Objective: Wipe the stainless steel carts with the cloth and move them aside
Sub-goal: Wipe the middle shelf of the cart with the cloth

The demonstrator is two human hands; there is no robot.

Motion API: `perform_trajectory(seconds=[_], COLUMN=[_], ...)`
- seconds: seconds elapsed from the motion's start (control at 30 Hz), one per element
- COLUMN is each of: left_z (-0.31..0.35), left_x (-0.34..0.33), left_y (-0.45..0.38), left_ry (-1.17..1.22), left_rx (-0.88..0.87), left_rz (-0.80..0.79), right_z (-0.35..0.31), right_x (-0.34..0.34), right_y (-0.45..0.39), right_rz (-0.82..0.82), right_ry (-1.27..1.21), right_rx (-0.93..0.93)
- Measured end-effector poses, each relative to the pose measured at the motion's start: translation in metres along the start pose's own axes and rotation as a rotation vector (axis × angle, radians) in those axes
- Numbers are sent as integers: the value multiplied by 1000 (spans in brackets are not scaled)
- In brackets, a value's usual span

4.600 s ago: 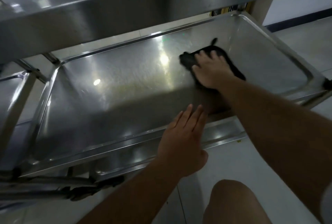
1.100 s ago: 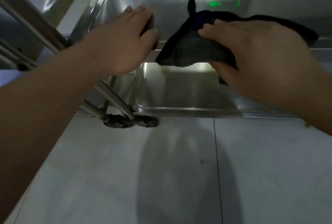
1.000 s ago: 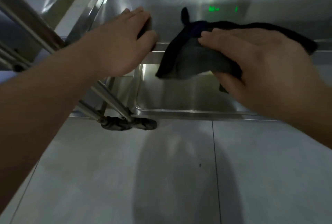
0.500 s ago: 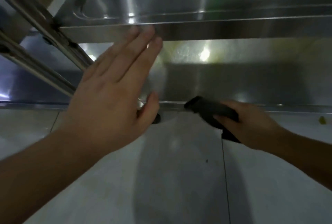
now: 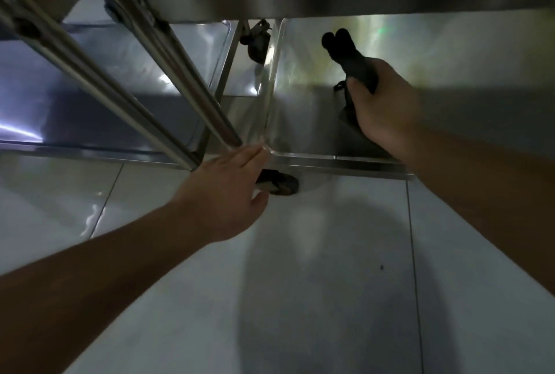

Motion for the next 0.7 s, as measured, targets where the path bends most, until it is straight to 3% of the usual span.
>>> perform_trajectory(seconds=[0.13, 0.23, 0.37, 0.5, 0.6, 0.7], left_z=[-27, -50, -55, -41, -36, -31], left_x=[-21, -25, -20, -19, -21, -24], left_y=[7, 6, -13, -42, -63, -72], left_ry=[62, 202, 650, 989, 1458, 1537], left_rx=[91, 211, 303, 316, 362, 319], left_rz=[-159, -114, 176, 542, 599, 659], right_z=[-19, -34, -49, -40, -20, 10], right_x=[-52, -93, -145, -155, -128, -89], right_y=[-18, -23, -13, -1, 15, 31], right_rz=[4, -61, -400, -475, -569, -555], right_ry=[27, 47, 331, 557, 578, 636], right_rx=[-4, 26, 197, 397, 550, 536])
Point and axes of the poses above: each hand's wrist, its own y-axis away from the middle knuckle, its own x-axis out of the back of the hand, z = x × y, the point moved 1 cm from there along -y, towards the middle knuckle, and after that the axes turned 8 degrees about y, right-handed, at the moved point
